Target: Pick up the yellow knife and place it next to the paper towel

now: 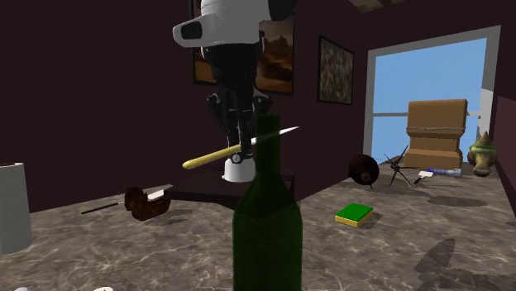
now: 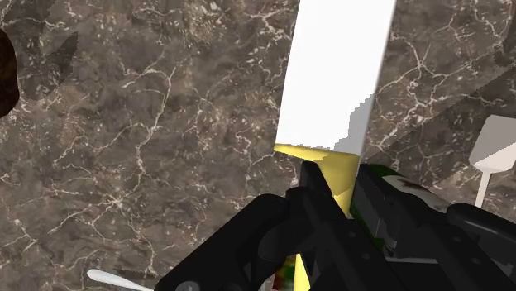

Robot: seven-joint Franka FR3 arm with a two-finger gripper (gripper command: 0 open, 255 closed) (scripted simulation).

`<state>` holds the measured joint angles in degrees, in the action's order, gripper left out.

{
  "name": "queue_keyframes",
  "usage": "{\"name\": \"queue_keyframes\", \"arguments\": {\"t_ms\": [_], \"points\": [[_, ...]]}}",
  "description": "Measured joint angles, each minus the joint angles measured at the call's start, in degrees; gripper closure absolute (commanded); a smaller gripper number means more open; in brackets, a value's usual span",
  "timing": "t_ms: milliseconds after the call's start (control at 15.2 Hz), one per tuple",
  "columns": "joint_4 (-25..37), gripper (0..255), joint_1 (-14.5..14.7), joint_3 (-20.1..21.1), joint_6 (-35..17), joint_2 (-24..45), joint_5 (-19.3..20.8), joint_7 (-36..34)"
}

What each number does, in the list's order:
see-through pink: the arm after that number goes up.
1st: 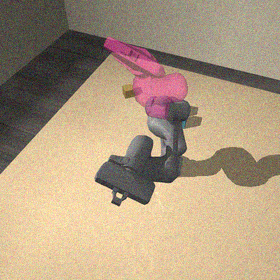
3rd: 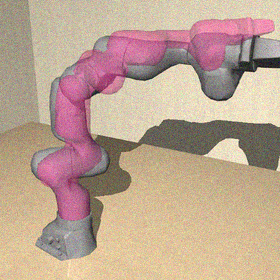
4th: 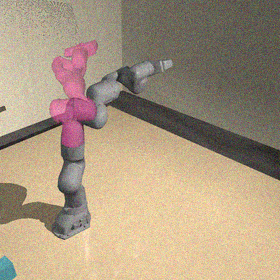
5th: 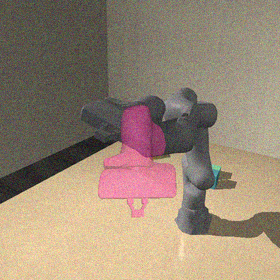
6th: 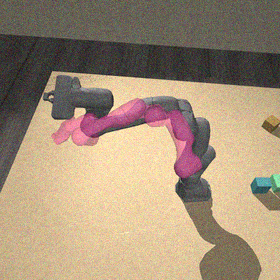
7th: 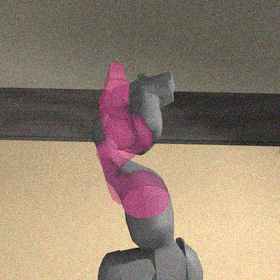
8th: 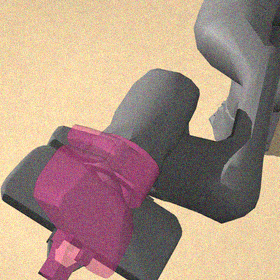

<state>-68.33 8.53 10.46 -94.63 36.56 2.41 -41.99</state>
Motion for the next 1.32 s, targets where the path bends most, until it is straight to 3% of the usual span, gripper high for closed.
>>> {"name": "queue_keyframes", "arguments": {"t_ms": [264, 858, 1320], "points": [[1.42, 255, -0.34, -0.03, 2.26, -0.84, -0.09, 0.41], [-5.51, 255, -8.26, -2.38, 0.1, -5.3, -0.29, 9.91], [-4.61, 255, -14.08, -4.6, 0.64, -4.86, 0.02, 17.71]]}}
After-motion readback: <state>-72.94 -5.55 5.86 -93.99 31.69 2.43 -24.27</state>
